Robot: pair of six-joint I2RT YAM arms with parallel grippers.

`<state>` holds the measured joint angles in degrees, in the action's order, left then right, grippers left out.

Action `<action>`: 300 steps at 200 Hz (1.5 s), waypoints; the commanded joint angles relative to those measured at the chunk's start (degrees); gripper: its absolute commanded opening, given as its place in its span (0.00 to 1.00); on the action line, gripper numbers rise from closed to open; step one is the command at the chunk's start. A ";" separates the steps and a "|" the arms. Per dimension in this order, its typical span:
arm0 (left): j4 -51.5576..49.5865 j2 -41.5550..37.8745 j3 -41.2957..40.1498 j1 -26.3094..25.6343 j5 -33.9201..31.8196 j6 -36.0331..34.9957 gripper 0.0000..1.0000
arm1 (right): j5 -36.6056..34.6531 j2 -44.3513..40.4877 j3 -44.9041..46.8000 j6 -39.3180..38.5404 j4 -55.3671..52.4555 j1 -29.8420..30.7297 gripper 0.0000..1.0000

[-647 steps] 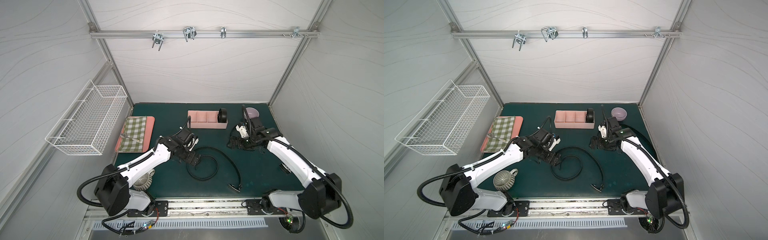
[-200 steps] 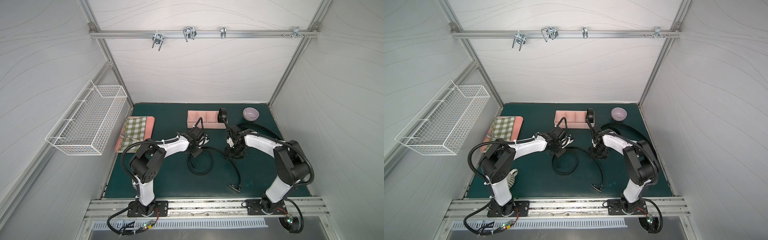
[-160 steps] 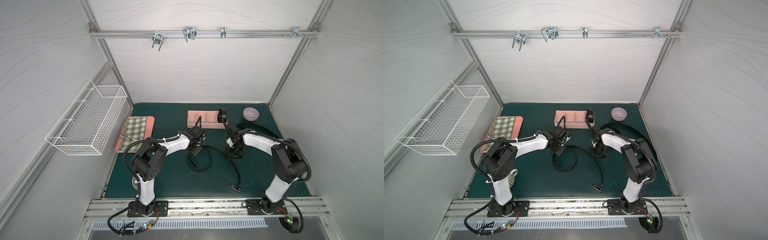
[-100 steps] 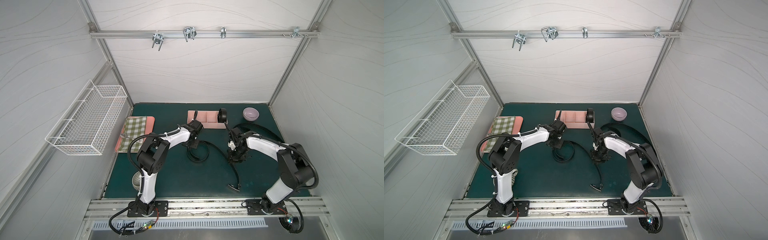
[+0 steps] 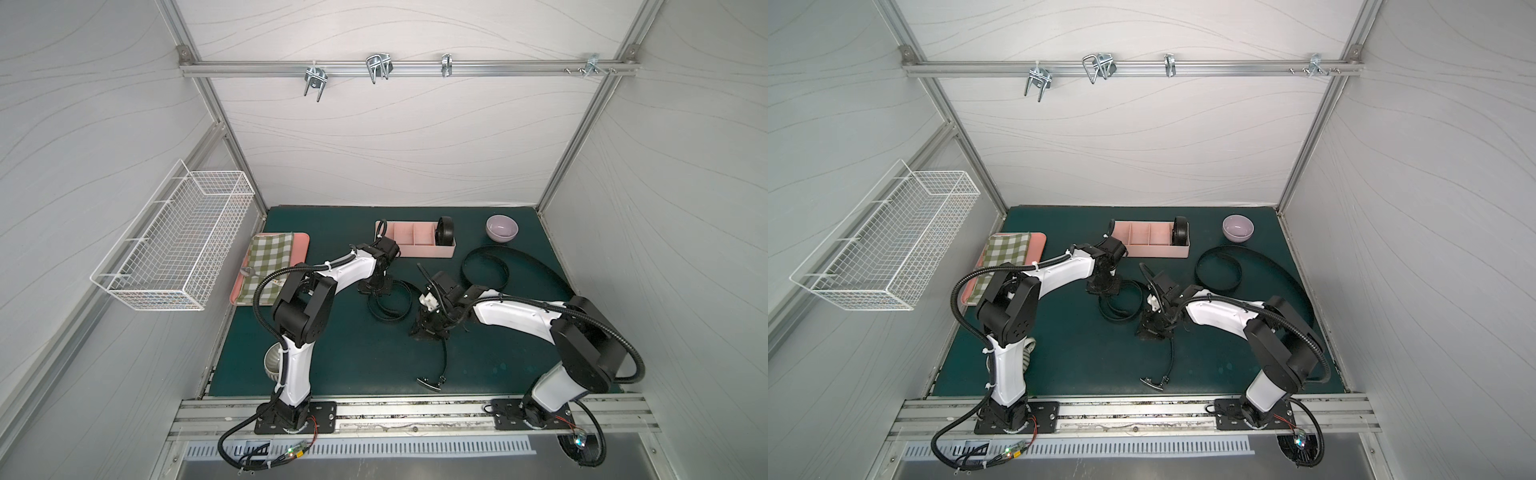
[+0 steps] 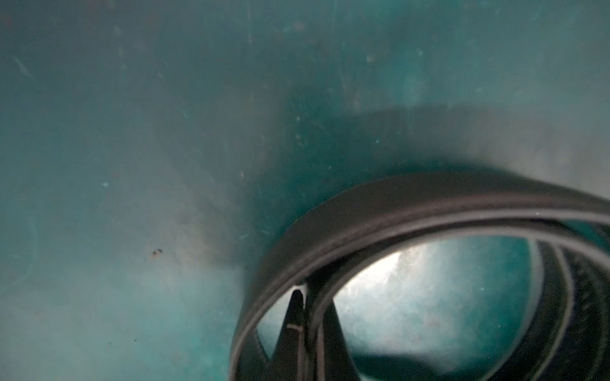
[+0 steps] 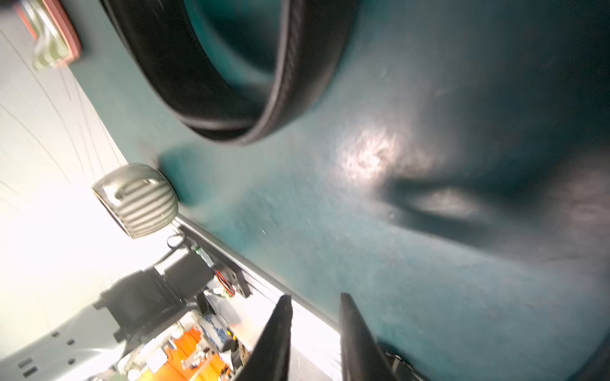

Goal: Place the belts into the storage roll
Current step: Roll the belt at the center of the board.

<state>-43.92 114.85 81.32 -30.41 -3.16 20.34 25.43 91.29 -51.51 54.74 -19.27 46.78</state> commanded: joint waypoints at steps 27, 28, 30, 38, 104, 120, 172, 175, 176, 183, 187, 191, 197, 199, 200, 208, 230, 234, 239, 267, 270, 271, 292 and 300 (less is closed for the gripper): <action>-5.43 1.11 0.73 0.10 3.85 -0.30 0.00 | -7.61 -9.11 3.15 -24.75 2.88 -0.78 0.49; -5.41 1.09 0.71 0.14 3.86 -0.30 0.00 | -7.38 -9.20 3.25 -25.55 3.25 -0.71 0.49; -5.43 1.15 0.76 0.15 4.01 -0.36 0.00 | -6.83 -9.44 3.38 -27.14 3.95 -0.72 0.49; -5.79 1.49 1.11 0.21 4.54 -0.34 0.00 | -6.24 -9.94 3.95 -32.45 5.46 -0.79 0.50; -10.04 5.53 5.43 0.74 8.63 -2.44 0.00 | -1.31 -3.12 -2.78 -49.62 9.45 -2.82 0.51; -10.47 6.09 5.83 0.81 9.13 -2.80 0.00 | -1.81 -1.03 -4.61 -53.02 9.01 -2.26 0.51; -11.01 7.41 7.49 1.13 10.07 -3.35 0.00 | -5.09 5.66 -11.27 -56.82 4.79 0.79 0.50; -11.03 7.55 7.65 1.14 10.20 -3.38 0.00 | -5.30 6.04 -11.59 -57.15 4.63 1.00 0.50; -11.02 7.57 7.64 1.19 10.24 -3.42 0.00 | -5.30 6.16 -11.68 -57.13 4.56 1.10 0.49; -11.10 7.77 7.88 1.28 10.29 -3.51 0.00 | -6.09 6.75 -11.98 -57.37 4.40 1.59 0.49; -11.17 7.80 7.97 1.24 10.42 -3.53 0.00 | -6.41 7.08 -12.23 -57.59 4.31 1.72 0.48; -11.19 7.89 8.07 1.33 10.53 -3.62 0.00 | -6.53 7.37 -12.44 -57.76 4.12 1.81 0.48; -11.19 8.00 8.33 1.33 10.69 -3.71 0.00 | -6.60 7.80 -12.64 -57.85 3.98 1.93 0.47; -11.30 8.02 8.39 1.35 10.78 -3.72 0.00 | -6.75 7.91 -12.65 -57.89 3.97 1.98 0.47; -11.33 8.06 8.45 1.38 10.79 -3.68 0.00 | -6.82 7.92 -12.70 -57.90 3.97 1.94 0.47; -11.46 8.19 8.61 1.37 10.80 -3.86 0.00 | -7.34 8.11 -12.63 -57.99 4.08 1.98 0.46; -11.54 8.29 8.94 1.50 10.83 -4.14 0.00 | -7.92 9.14 -12.82 -58.95 3.65 2.24 0.43; -11.53 8.33 8.94 1.62 10.92 -4.24 0.00 | -8.02 9.45 -12.83 -59.08 3.65 2.35 0.43; -11.63 8.31 8.94 1.67 11.07 -4.33 0.00 | -8.23 9.68 -12.80 -59.28 3.66 2.52 0.43; -11.54 8.36 8.95 2.00 11.54 -4.69 0.00 | -10.16 11.01 -12.57 -59.66 4.32 3.29 0.41; -11.54 8.44 8.95 1.97 11.53 -4.74 0.00 | -10.35 11.26 -12.57 -59.68 4.38 3.34 0.41; -11.54 8.41 8.95 2.00 11.56 -4.76 0.00 | -10.38 11.32 -12.61 -59.72 4.40 3.33 0.41; -11.37 8.41 8.80 2.10 11.97 -4.78 0.00 | -10.63 12.36 -13.17 -59.66 4.30 3.41 0.39; -11.28 8.45 8.68 2.03 11.95 -4.69 0.00 | -10.44 12.66 -13.34 -59.83 4.15 3.41 0.37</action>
<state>-55.13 120.42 89.45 -28.12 6.42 16.27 15.51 102.37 -63.51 -3.09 -13.93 49.71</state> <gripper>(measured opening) 0.048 0.389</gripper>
